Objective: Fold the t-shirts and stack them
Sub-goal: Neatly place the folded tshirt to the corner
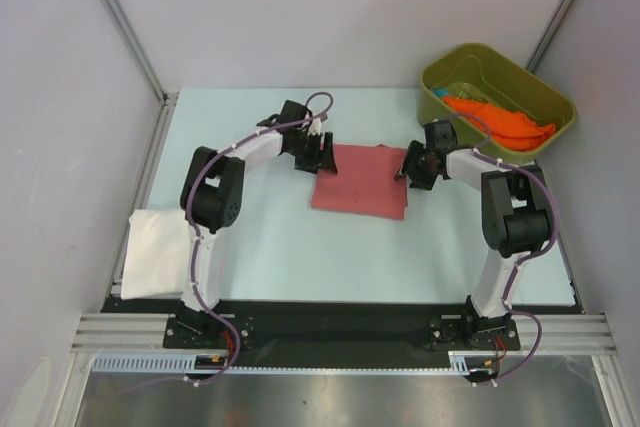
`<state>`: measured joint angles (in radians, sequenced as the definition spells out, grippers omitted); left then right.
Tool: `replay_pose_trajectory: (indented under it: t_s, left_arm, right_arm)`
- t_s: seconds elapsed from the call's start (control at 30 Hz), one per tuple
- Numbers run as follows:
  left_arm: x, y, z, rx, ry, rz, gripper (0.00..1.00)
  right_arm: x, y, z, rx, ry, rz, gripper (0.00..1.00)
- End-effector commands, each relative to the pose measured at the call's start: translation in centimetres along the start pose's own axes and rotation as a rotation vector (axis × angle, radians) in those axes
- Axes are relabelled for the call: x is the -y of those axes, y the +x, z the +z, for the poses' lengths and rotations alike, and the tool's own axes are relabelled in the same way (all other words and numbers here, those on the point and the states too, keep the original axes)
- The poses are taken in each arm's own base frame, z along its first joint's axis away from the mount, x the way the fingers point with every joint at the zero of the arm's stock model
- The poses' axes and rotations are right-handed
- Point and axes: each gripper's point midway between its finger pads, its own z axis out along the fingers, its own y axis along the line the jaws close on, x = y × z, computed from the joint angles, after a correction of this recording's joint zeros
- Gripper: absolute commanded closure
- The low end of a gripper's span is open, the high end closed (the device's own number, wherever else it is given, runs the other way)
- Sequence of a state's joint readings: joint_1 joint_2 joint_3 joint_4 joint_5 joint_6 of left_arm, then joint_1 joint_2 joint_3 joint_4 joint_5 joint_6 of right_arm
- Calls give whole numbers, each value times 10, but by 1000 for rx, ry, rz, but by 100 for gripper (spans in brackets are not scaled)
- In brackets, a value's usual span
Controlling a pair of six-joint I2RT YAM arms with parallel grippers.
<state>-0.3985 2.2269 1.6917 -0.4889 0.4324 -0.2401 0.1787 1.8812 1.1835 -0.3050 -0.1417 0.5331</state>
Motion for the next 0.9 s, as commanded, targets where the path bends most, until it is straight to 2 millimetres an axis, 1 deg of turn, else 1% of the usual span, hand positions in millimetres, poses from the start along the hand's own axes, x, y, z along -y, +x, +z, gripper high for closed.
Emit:
replay_pose_trajectory:
  t_s: [0.0, 0.03, 0.1, 0.13, 0.2, 0.23, 0.3, 0.33, 0.37, 0.4, 0.47, 0.5, 0.53, 0.57, 0.6, 0.63, 0.67, 0.7, 0.73, 0.77, 0.8, 0.83, 0.87]
  left_arm:
    - [12, 17, 19, -45, 81, -83, 30]
    - [9, 24, 25, -67, 80, -105, 30]
    - [11, 27, 30, -76, 104, -139, 32]
    - [15, 30, 33, -91, 137, -155, 36]
    - [20, 30, 41, -96, 185, -189, 45]
    - [26, 30, 41, -100, 224, -193, 59]
    - [29, 26, 40, -90, 241, -177, 77]
    - [28, 24, 38, -85, 232, -164, 99]
    - [29, 22, 31, -80, 229, -146, 100]
    - [26, 19, 24, -69, 229, -141, 100]
    - [16, 19, 12, -58, 187, -120, 100]
    - [15, 11, -4, -27, 167, -40, 100]
    - [13, 7, -12, -18, 140, 15, 100]
    - [2, 15, -22, -52, 77, 118, 100]
    - [0, 15, -31, -61, 53, 173, 100]
    - [-1, 13, -47, -59, 20, 233, 100]
    - [-6, 25, -58, -108, -11, 260, 100]
    - [-17, 30, -67, -132, -53, 344, 100]
    - [-19, 46, -82, -189, -71, 373, 100]
    - [-25, 54, -89, -225, -80, 456, 100]
    - [-31, 63, -96, -267, -98, 494, 100]
    - [-33, 81, -110, -329, -105, 512, 99]
    - [-38, 90, -118, -369, -107, 575, 100]
  right_arm:
    - [-3, 14, 7, -23, -40, 25, 43]
    - [-1, 15, 7, -22, -36, 31, 42]
    - [0, 18, 8, -29, -34, 32, 43]
    - [-1, 18, 8, -30, -42, 36, 43]
    - [-1, 20, 8, -31, -40, 41, 43]
    - [-1, 19, 6, -27, -37, 43, 43]
    - [-1, 17, 2, -18, -35, 43, 43]
    - [-1, 14, -5, -7, -30, 39, 43]
    - [-1, 12, -8, -1, -26, 35, 42]
    - [-1, 10, -14, 6, -22, 33, 41]
    - [-2, 6, -31, 30, -14, 23, 41]
    - [-2, 6, -36, 35, -12, 17, 41]
    - [-1, 8, -42, 34, -7, 13, 41]
    - [-6, 3, -55, 60, -23, 4, 41]
    - [-5, 4, -59, 62, -20, 1, 40]
    - [-3, 6, -64, 63, -11, -4, 40]
    - [-3, 5, -72, 78, -13, -9, 40]
    - [-3, 5, -76, 85, -11, -12, 40]
    - [0, 7, -78, 84, -1, -14, 40]
    - [-2, 6, -83, 97, -9, -19, 40]
    - [-2, 6, -85, 99, -11, -21, 40]
    - [-2, 6, -86, 101, -14, -25, 40]
    - [-3, 6, -87, 102, -18, -28, 40]
